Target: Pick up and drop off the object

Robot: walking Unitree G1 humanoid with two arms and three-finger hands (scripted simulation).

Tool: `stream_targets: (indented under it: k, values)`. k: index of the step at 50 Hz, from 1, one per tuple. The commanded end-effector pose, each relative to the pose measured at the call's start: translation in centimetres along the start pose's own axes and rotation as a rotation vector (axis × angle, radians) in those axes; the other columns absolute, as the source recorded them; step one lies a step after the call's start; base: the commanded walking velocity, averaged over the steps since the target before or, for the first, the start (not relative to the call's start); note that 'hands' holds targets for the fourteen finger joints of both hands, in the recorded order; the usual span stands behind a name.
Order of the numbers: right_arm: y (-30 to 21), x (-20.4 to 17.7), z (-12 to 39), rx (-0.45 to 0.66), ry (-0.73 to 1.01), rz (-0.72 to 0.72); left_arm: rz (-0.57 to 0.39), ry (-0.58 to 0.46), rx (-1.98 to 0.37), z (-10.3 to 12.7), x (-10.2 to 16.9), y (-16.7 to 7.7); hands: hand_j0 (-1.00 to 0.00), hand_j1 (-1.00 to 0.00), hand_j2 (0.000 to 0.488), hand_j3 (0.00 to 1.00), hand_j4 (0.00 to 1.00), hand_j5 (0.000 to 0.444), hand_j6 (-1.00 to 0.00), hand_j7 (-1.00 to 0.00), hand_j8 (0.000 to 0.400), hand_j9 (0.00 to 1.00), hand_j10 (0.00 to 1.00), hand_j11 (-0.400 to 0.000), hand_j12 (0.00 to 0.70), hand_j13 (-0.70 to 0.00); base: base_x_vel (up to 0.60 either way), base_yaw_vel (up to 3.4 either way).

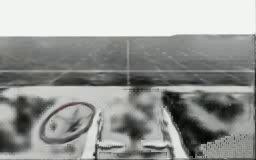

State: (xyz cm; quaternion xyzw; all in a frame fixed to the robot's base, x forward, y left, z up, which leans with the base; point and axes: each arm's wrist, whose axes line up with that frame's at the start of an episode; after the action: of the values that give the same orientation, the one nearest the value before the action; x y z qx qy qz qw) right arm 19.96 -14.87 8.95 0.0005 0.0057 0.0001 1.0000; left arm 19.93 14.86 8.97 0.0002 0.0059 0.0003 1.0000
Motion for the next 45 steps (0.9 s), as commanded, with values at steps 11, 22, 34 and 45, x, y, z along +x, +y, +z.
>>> stream_targets:
  k: [11,22,34,45]
  values:
    - [1.8,1.5,-4.7,-0.133,-0.233,-0.228,0.25,-0.102,0.66,7.1,6.0,3.3,0.0,0.0,0.0,0.0,0.0,0.0,0.0,0.0,0.0,0.0,0.0,0.0,0.0,0.0,0.0,0.0]
    - [3.1,1.9,-4.0,-0.102,-0.228,-0.224,0.032,0.133,1.319,3.9,7.9,5.9,0.0,0.0,0.0,0.0,0.0,0.0,0.0,0.0,0.0,0.0,0.0,0.0,0.0,0.0,0.0,0.0]
    - [2.1,0.6,-4.2,-0.101,-0.239,-0.211,0.036,0.195,1.12,-3.1,9.1,7.0,-1.0,-1.0,0.0,0.0,0.0,0.0,-1.0,-1.0,0.4,0.0,0.0,0.0,0.7,0.0,0.0,0.0]
    - [2.7,1.1,-3.9,-0.105,-0.237,-0.178,0.097,0.054,0.602,6.7,7.0,2.9,-1.0,-1.0,0.0,0.0,0.0,0.0,-1.0,-1.0,0.4,0.0,0.0,0.0,0.7,0.0,0.0,0.0]
